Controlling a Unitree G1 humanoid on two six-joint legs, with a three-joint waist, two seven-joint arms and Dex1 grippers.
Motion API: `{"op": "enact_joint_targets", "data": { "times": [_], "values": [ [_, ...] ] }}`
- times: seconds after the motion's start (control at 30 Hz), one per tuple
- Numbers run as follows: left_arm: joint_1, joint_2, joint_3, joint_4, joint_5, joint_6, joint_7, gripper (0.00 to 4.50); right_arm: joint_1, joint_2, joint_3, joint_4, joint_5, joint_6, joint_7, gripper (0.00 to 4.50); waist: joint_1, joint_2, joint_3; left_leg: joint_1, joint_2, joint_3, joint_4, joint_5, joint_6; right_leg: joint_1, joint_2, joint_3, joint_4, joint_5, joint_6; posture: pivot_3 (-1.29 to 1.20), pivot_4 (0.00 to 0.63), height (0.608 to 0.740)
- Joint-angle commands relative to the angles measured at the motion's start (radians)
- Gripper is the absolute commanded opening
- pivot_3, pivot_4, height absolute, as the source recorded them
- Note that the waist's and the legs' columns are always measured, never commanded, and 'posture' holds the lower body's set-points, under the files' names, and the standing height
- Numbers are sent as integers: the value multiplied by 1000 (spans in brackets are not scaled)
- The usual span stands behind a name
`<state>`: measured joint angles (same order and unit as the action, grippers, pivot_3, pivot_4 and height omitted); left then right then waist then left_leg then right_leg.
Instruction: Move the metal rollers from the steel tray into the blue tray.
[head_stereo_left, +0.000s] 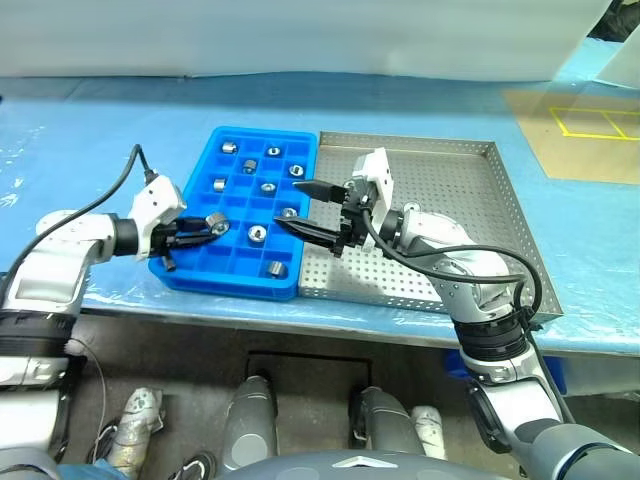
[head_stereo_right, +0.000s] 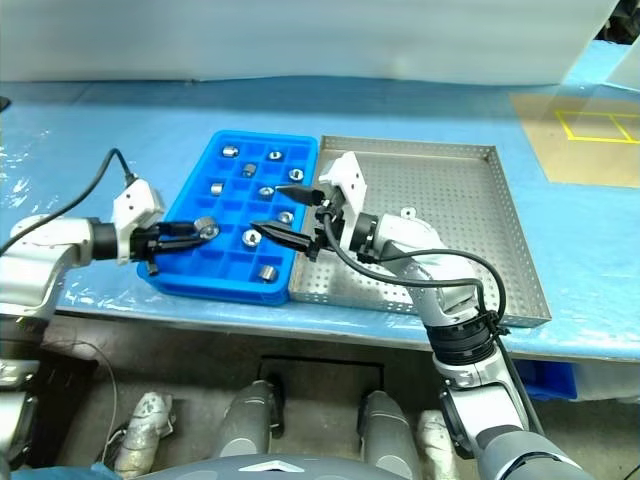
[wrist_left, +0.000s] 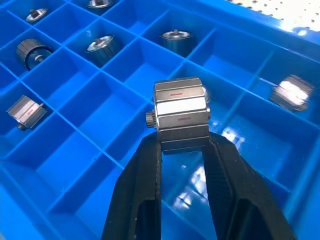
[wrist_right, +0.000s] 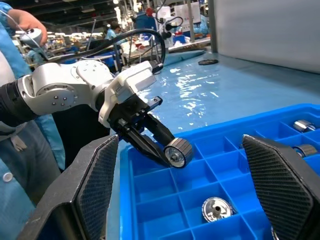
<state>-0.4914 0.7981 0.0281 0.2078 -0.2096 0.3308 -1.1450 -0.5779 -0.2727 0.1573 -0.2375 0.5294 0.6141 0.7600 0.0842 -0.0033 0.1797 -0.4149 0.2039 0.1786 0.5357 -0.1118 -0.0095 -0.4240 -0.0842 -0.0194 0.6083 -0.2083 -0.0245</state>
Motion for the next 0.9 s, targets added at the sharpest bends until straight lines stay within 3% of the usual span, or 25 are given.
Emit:
{"op": "enact_joint_targets", "data": {
  "times": [0.03,0.23,0.5,0.9],
  "values": [
    [-28,5,-17,33,9,-35,-16,808,-10,-3,-27,-36,9,-16,-11,4086,-6,0,0,0,0,0,0,0,-1,0,1,0,0,0,0,-55,150,740],
    [-34,20,-34,90,21,-73,-53,808,4,-8,-34,-45,9,-20,-27,4086,-11,0,0,0,1,0,0,2,-3,0,4,0,0,0,-1,-75,150,740],
    [-164,-52,-11,236,43,-151,52,808,7,-13,-36,-46,11,-24,-28,4086,-5,0,0,0,2,0,1,2,-4,1,5,-1,2,1,-2,-75,150,740],
    [-170,-71,-37,325,91,-197,79,808,11,-16,-36,-45,12,-18,-24,4086,-11,0,0,0,2,0,1,3,-4,1,7,-1,1,0,-3,-80,150,740]
  ]
}}
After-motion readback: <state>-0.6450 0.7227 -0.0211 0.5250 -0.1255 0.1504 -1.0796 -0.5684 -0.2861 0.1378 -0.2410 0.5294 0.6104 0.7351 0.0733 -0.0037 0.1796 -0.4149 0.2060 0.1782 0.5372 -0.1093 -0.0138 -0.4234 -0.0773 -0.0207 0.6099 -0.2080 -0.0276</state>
